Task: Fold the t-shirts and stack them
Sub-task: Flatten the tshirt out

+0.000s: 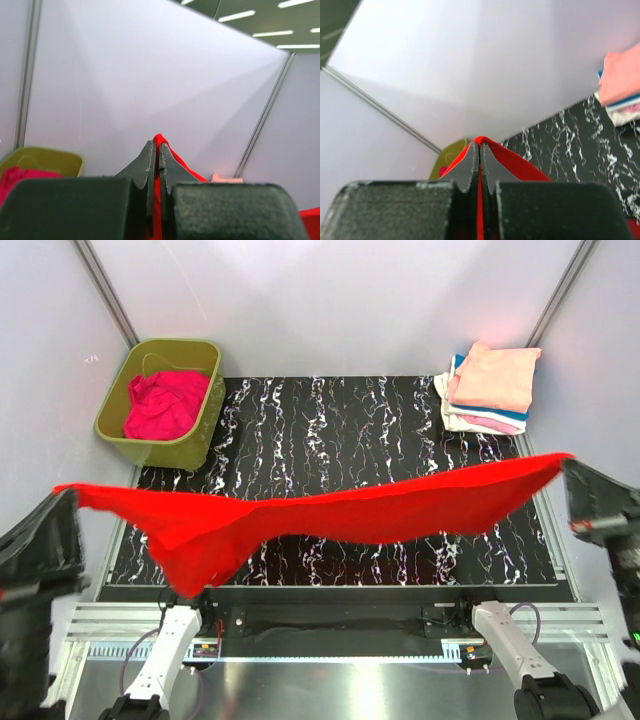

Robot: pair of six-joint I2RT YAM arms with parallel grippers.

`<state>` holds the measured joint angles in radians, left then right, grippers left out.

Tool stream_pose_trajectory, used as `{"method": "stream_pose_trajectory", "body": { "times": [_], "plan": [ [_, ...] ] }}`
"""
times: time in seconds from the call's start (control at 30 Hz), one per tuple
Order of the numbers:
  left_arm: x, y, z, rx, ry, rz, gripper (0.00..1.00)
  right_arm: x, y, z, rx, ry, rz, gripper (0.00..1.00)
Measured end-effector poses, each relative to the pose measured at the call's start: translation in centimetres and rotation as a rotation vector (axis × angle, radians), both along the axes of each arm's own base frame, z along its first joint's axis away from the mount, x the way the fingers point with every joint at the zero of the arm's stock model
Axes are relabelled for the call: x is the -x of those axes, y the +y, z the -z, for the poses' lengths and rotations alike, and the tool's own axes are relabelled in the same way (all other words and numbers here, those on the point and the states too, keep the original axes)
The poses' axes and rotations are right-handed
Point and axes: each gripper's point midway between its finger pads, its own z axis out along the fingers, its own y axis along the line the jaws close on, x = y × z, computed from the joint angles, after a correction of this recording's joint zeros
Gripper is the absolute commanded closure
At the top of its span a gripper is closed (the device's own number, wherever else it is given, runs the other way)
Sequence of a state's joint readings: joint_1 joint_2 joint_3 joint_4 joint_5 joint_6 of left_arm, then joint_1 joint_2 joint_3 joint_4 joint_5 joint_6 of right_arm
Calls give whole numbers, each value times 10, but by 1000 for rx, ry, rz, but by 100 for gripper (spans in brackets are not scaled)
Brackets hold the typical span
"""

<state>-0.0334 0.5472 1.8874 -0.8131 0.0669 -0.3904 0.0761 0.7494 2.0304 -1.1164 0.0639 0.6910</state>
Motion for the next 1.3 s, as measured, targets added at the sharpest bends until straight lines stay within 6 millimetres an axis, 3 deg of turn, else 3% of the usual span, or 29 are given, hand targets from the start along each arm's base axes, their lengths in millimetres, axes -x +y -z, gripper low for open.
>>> {"method": "stream_pose_trajectory", "body": {
  "times": [0.13, 0.2, 0.27, 0.33, 0.37, 0.43, 0.47, 0.53, 0.57, 0.6, 0.63, 0.67, 0.73, 0.77, 0.8, 0.87, 0.93, 1.0, 1.07, 1.13, 1.23, 1.3],
  "plan": [
    [24, 4, -22, 4, -106, -23, 100, 19, -14, -17, 3, -70, 59, 100],
    [20, 4, -25, 1, -109, -29, 100, 12, -18, -15, 2, -59, 76, 100],
    [3, 4, -27, -4, -81, -35, 100, -12, -18, -5, 6, -7, 87, 100],
    [-33, 5, -26, -7, -14, -45, 100, -49, -15, 11, 13, 71, 95, 100],
    [-61, 6, -24, -12, 40, -55, 100, -76, -13, 23, 18, 124, 99, 100],
    [-139, 8, -13, -29, 185, -79, 100, -133, -8, 54, 38, 253, 108, 100],
    [-182, 9, -2, -37, 261, -91, 100, -173, -5, 77, 52, 338, 120, 100],
    [-281, 13, 41, -51, 451, -123, 100, -238, -1, 119, 76, 466, 132, 100],
    [-332, 14, 74, -55, 556, -137, 96, -273, 0, 146, 88, 535, 139, 100],
    [-368, 15, 101, -60, 633, -146, 79, -309, 1, 176, 103, 607, 148, 100],
    [-411, 16, 144, -73, 756, -152, 58, -336, 1, 203, 114, 664, 150, 87],
    [-460, 13, 192, -76, 868, -148, 29, -369, 1, 244, 123, 762, 145, 68],
    [-516, 5, 271, -79, 1060, -129, 17, -423, -6, 310, 138, 922, 140, 23],
    [-546, -2, 315, -88, 1131, -120, 12, -444, -12, 332, 141, 955, 146, 1],
    [-558, -7, 346, -97, 1188, -116, 1, -460, -17, 360, 149, 1006, 147, 0],
    [-552, -22, 417, -150, 1364, -108, 1, -461, -24, 405, 171, 1116, 135, 0],
    [-533, -51, 444, -210, 1426, -69, 1, -448, -29, 424, 177, 1180, 125, 0],
    [-494, -74, 451, -272, 1479, -27, 1, -429, -26, 418, 175, 1180, 102, 0],
    [-463, -92, 425, -306, 1460, 10, 1, -409, -19, 397, 165, 1141, 71, 0],
    [-447, -98, 367, -295, 1341, 29, 1, -388, -11, 364, 154, 1070, 40, 0],
    [-428, -84, 287, -238, 1143, 7, 1, -369, 2, 311, 143, 910, -6, 0],
    [-405, -73, 267, -212, 1071, -6, 2, -356, 12, 298, 141, 851, -39, 0]
  ]
}}
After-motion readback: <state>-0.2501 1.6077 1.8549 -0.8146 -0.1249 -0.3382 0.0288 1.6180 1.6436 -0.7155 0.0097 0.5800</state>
